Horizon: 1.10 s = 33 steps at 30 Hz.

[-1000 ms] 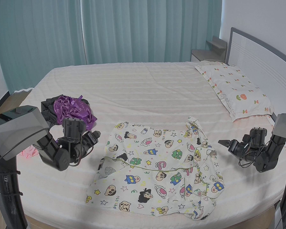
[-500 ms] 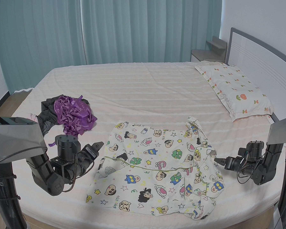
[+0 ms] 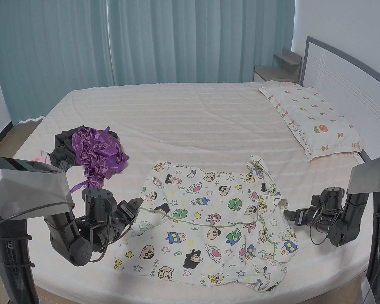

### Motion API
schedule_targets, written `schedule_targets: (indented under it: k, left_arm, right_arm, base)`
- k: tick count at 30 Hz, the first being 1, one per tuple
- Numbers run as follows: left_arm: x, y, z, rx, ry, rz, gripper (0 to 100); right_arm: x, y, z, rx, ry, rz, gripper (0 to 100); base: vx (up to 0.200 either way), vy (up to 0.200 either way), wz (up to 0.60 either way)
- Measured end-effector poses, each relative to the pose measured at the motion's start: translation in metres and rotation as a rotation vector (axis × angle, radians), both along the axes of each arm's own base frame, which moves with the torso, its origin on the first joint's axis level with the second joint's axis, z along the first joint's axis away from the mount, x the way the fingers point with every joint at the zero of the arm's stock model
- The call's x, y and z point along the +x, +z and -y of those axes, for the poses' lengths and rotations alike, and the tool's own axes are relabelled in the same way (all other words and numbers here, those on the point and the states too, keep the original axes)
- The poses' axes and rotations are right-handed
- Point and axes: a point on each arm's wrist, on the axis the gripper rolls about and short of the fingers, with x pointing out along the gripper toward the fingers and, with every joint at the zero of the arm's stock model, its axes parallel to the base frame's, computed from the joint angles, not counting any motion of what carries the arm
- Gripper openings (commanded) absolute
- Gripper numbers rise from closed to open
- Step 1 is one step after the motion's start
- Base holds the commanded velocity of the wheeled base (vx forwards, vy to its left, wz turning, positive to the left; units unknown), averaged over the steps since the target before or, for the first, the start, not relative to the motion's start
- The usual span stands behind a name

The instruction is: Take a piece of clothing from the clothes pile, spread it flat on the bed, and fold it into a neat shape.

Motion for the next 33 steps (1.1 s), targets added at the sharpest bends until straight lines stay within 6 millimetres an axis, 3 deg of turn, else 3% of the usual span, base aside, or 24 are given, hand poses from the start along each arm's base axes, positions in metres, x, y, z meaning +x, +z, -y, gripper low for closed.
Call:
schedule_targets:
  k: [6,14,15,33]
  left_arm:
    - [-0.001,-0.001,0.002,0.012,0.011,-0.001,100]
    - [-0.003,-0.003,0.003,0.015,0.010,-0.007,100]
    - [-0.003,-0.003,0.003,0.015,0.009,-0.009,100]
    - [-0.005,-0.004,0.002,0.018,0.011,-0.018,100]
  right_arm:
    - [0.006,-0.005,-0.032,-0.085,0.059,0.019,100]
    - [0.005,-0.012,-0.035,-0.114,0.052,0.007,100]
    - [0.004,-0.013,-0.035,-0.114,0.053,0.005,0]
    - [-0.009,-0.009,-0.030,-0.101,0.041,0.035,0]
  base:
    - [0.000,0.000,0.00]
    - [0.000,0.000,0.00]
    - [0.000,0.000,0.00]
    - [0.000,0.000,0.00]
